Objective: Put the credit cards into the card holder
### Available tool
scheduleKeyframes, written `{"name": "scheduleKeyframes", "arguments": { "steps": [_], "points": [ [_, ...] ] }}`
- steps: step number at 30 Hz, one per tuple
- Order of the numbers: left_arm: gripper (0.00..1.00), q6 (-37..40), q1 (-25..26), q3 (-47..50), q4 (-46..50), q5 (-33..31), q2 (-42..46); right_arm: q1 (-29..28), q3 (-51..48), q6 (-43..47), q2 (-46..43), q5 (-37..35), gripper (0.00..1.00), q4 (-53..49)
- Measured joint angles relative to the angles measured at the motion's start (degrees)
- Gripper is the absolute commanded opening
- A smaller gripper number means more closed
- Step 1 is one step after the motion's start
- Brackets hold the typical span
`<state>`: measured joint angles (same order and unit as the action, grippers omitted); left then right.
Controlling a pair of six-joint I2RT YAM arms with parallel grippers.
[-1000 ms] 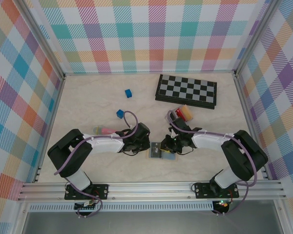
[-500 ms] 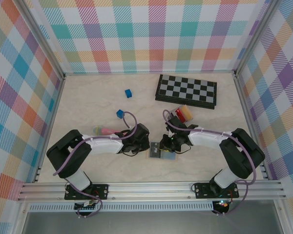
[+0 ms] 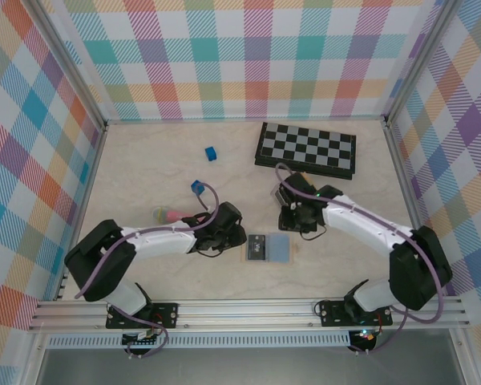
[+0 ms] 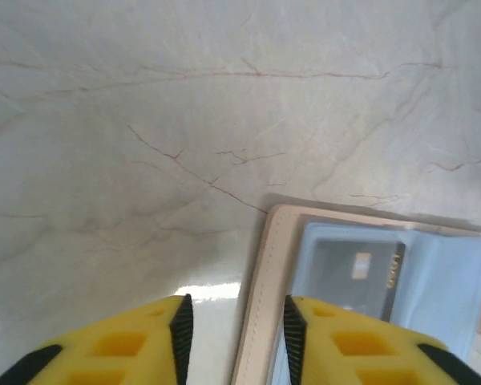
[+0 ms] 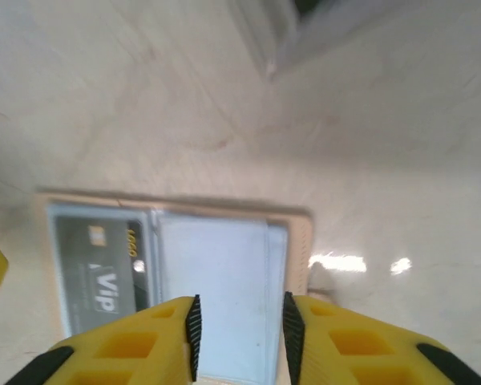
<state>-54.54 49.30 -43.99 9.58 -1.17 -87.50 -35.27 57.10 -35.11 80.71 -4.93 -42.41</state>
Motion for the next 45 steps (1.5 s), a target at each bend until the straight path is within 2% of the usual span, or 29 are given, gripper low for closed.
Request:
{"name": "scheduleKeyframes", "arguments": {
  "steps": [4,7,10,15,19,23,28,35,39,45],
  "points": [
    [0.53,1.75,-0.24,-5.49,6.60,-2.93,1.86,9.57,9.38,6.78,-0.39,-1.18,0.60,-2.54],
    [0.55,3.61,-1.11,-10.88,8.85,-2.93,0.98,17.75,15.23,11.08,2.67,1.20,0.73,-2.54],
    [0.58,5.16,-2.60,-17.14,9.94,-2.14,-2.84,23.82,20.83,14.03,9.18,3.91,0.78,-3.17],
    [0.62,6.82,-5.16,-24.30,9.86,1.27,-10.19,28.06,27.32,16.94,21.64,9.73,0.80,-3.32],
    [0.66,7.34,-6.84,-28.37,9.86,4.96,-15.47,29.70,31.01,18.08,29.22,16.15,0.80,-3.54],
    [0.67,7.41,-7.93,-32.00,9.81,8.09,-19.71,30.29,32.37,18.49,33.07,22.60,0.76,-3.41],
    [0.68,5.99,-9.57,-35.04,8.48,11.39,-23.98,30.16,30.75,18.21,33.09,31.67,0.73,-1.70],
    [0.69,4.66,-10.95,-38.99,7.80,15.34,-29.16,29.79,24.50,17.38,29.70,38.01,0.71,0.09],
    [0.65,4.39,-10.97,-40.89,7.15,17.00,-31.28,29.20,24.39,17.40,28.46,36.41,0.73,-0.87],
    [0.59,3.74,-10.97,-41.46,5.25,18.51,-32.85,27.65,24.44,17.62,22.93,24.72,0.69,-2.89]
  ]
}}
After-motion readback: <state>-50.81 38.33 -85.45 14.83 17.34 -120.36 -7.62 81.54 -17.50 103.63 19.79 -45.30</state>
